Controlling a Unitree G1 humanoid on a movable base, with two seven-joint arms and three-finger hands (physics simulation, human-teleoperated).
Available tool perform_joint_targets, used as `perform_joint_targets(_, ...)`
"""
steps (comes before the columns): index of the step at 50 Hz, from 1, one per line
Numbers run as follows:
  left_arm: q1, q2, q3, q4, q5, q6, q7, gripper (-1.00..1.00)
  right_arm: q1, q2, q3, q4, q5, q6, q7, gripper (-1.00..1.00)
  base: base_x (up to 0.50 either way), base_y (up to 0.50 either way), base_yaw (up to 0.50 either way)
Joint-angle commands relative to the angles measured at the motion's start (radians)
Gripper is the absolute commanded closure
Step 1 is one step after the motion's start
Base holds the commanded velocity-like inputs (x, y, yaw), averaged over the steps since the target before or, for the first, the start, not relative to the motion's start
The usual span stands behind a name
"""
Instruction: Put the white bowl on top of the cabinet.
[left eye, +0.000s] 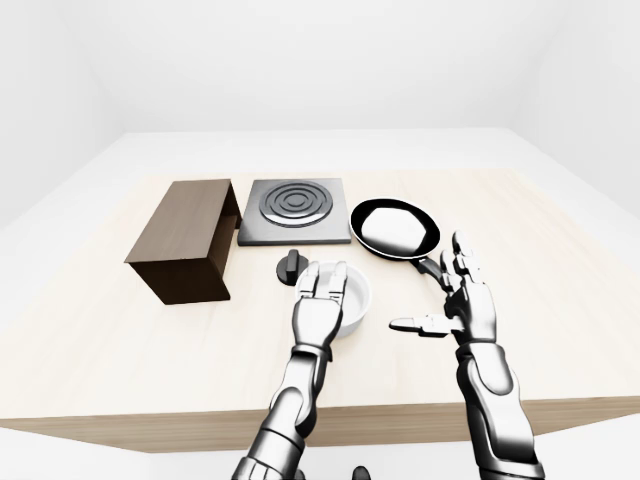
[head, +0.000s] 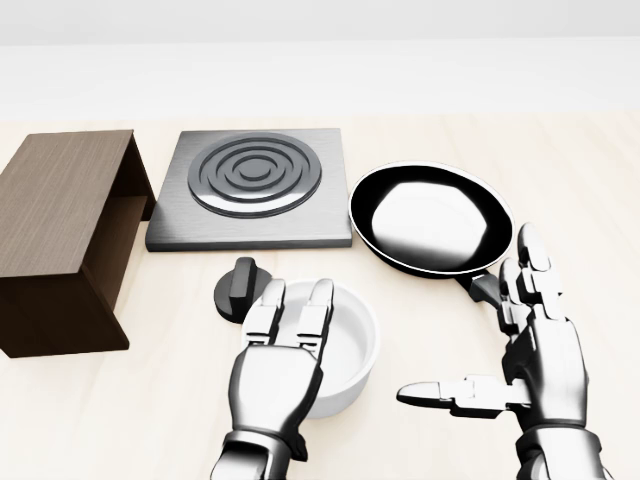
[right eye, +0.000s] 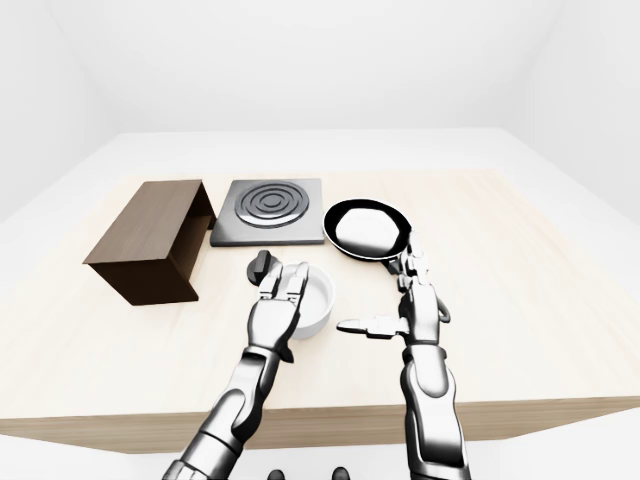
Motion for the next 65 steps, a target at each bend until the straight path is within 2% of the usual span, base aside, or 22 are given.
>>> perform_joint_targets(1, -0.059, 0.001, 0.034, 0.114, -0.035, 0.000, 0.031, -1.00, 0.000, 0.001, 0.005, 0.006, -0.005, -0.004, -0.001, -1.00, 0.00, 0.00, 0.00)
perform_joint_targets(17, -0.067, -0.005, 0.024, 0.143, -0.038, 0.000, 0.046, -0.97, 0.003, 0.001, 0.005, -0.001, -0.004, 0.000, -0.001, -1.00, 0.00, 0.00, 0.00)
perform_joint_targets(18, -0.065, -0.004, 0.022, 0.137, -0.036, 0.000, 0.044, 1.00, 0.002, 0.001, 0.005, 0.000, -0.004, -0.001, 0.000, -1.00, 0.00, 0.00, 0.00)
perform_joint_targets(35, -0.058, -0.005, 0.018, 0.130, -0.013, 0.000, 0.041, 1.00, -0.008, -0.001, 0.005, 0.021, -0.005, -0.009, -0.003, -1.00, 0.00, 0.00, 0.00)
perform_joint_targets(48, -0.059, -0.006, 0.015, 0.126, -0.005, 0.000, 0.035, 1.00, -0.002, 0.001, 0.010, 0.010, -0.007, -0.004, -0.003, -1.00, 0.00, 0.00, 0.00)
perform_joint_targets(55, -0.062, -0.002, 0.006, 0.085, 0.029, 0.000, -0.020, 1.00, -0.001, 0.001, 0.010, 0.009, -0.006, -0.006, -0.001, -1.00, 0.00, 0.00, 0.00)
perform_joint_targets(56, -0.071, 0.001, 0.006, 0.071, 0.040, 0.000, -0.048, 1.00, 0.001, 0.002, 0.012, 0.007, -0.009, -0.006, -0.002, -1.00, 0.00, 0.00, 0.00)
perform_joint_targets(65, -0.121, 0.010, 0.042, -0.010, 0.097, 0.000, -0.167, 1.00, 0.003, 0.003, 0.015, 0.004, -0.011, -0.003, 0.000, -1.00, 0.00, 0.00, 0.00)
